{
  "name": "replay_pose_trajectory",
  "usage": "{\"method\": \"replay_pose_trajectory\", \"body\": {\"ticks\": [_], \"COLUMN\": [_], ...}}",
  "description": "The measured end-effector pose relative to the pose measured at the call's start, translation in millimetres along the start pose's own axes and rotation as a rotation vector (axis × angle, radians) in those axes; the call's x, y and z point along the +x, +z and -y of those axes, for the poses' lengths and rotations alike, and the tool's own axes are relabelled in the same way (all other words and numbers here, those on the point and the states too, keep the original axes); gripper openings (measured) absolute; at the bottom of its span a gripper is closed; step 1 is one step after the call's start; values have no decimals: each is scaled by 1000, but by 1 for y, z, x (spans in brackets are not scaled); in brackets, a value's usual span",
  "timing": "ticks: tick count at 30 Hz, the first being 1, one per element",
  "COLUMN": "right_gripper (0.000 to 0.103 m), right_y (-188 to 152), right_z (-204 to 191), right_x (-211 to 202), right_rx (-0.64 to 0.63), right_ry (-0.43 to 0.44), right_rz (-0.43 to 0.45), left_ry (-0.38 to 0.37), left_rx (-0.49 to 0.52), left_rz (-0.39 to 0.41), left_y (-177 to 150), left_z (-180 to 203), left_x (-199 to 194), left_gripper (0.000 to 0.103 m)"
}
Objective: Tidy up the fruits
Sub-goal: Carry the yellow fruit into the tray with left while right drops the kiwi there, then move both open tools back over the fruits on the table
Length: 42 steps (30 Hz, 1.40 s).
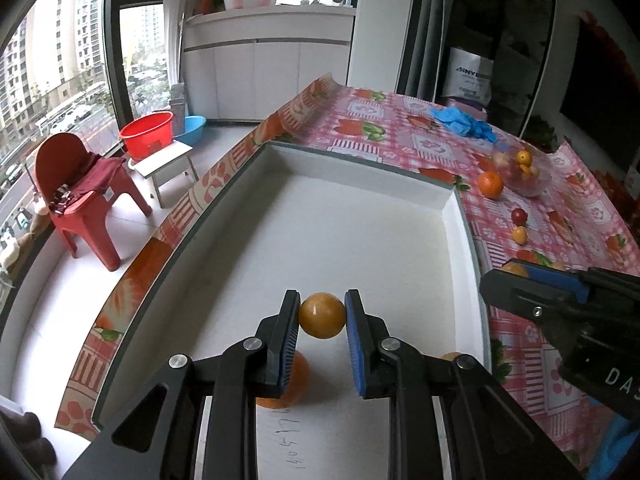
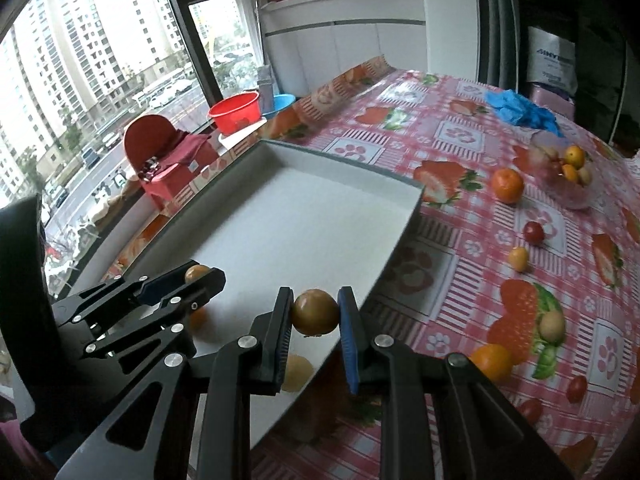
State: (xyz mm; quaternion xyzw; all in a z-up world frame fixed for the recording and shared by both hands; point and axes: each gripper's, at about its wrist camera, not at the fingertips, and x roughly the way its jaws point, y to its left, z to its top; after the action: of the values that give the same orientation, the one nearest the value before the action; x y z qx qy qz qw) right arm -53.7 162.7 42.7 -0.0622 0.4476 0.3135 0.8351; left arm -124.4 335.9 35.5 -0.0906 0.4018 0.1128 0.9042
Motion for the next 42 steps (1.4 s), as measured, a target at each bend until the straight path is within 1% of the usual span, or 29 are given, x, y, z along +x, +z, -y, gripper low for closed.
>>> {"method": "replay_pose_trajectory", "body": {"ticks": [9,14,16,18,19,21,22,23,24,25,26,28,29,31,32,36,42], "right_gripper": [25,26,34,44,46,46,46,55,78,87,90,90,91,96,103,103,103], "right_y": [3,1,1,1,1,1,2,2,3,4,4,4,4,1,1,-9,-29], "right_z": [-9,-9,-9,-7,-6,-2,0,3,7,9,12,17,20,28,32,56,94], "right_x": [21,29,29,28,28,25,23,20,16,13,9,2,0,-10,-13,-33,-55], "right_rx": [-17,-11,-5,-3,0,14,19,28,44,56,66,79,89,116,127,194,291], "right_ry": [14,17,23,7,6,11,13,19,28,25,18,1,-9,-40,-50,-85,-120], "right_rz": [-43,-69,-72,-68,-69,-61,-54,-46,-35,-28,-13,10,15,35,44,93,119], "left_ry": [1,6,11,15,24,25,30,54,89,116,102,60,52,53,56,43,10], "left_rx": [4,9,15,25,27,26,18,4,-14,-40,-66,-103,-112,-96,-76,-9,71], "left_rz": [-16,-2,0,1,1,1,0,7,12,21,36,41,37,34,34,45,65], "left_y": [-3,-5,-6,-6,-6,-6,-6,-6,-5,-5,-5,-6,-6,-5,-5,-3,-2], "left_z": [-2,-3,-2,-1,-1,-2,-3,-5,-8,-14,-19,-23,-23,-17,-12,10,41], "left_x": [9,8,7,6,6,5,5,4,3,2,0,-4,-5,-6,-7,-15,-28], "left_gripper": [24,24,25,25,25,27,38,61,75,92,96,96,96,96,96,96,96]}}
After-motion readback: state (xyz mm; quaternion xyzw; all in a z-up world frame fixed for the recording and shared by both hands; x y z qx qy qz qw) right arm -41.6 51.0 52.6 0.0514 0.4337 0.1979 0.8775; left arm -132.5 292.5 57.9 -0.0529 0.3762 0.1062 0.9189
